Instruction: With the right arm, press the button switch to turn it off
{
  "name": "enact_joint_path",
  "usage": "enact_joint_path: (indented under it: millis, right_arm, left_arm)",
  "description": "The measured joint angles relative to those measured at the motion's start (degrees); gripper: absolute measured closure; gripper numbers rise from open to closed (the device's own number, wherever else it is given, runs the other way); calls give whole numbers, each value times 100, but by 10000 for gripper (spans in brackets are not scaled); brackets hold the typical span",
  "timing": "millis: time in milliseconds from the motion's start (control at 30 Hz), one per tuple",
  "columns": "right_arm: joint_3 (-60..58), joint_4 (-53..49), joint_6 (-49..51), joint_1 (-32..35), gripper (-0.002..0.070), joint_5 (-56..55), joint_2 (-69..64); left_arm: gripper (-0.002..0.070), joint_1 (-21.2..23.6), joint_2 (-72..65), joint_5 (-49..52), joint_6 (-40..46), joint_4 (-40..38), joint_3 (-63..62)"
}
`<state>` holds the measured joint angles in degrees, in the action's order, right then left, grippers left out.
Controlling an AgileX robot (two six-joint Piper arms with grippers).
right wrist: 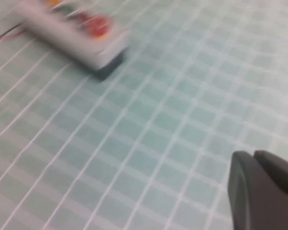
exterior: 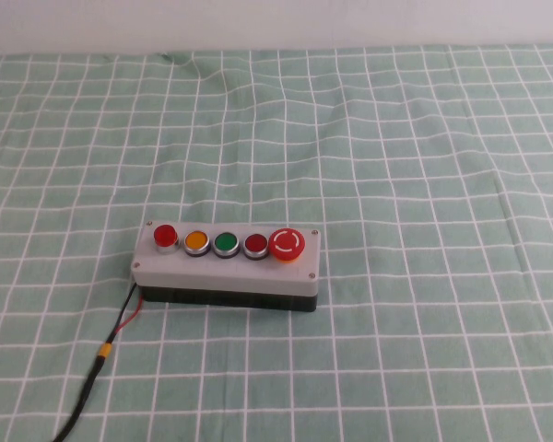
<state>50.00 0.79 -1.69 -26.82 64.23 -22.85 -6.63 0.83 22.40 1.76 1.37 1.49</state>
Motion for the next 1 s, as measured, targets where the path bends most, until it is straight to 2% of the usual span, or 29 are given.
enact_joint_path:
  millis: [133, 267, 433, 567, 767, 1000]
  right_arm:
    - [-10, 0, 0, 1120, 692, -459, 316]
    - [-299, 0, -11, 1699, 692, -1502, 720]
    - [-1204, 28, -11, 1812, 692, -3071, 1252]
    - [-2102, 28, -11, 1812, 692, -3782, 1743]
    - [-3378, 40, -11, 1812, 692, -4008, 2291]
    - [-4754, 395, -11, 1838, 692, -4220, 2336]
  left_arm:
    - [678, 0, 0, 0, 0, 0, 0]
    - [678, 0, 0, 0, 0, 0, 0]
    - [678, 0, 0, 0, 0, 0, 0]
    - [678, 0, 0, 0, 0, 0, 0]
    - [678, 0, 0, 0, 0, 0, 0]
    - [678, 0, 0, 0, 0, 0, 0]
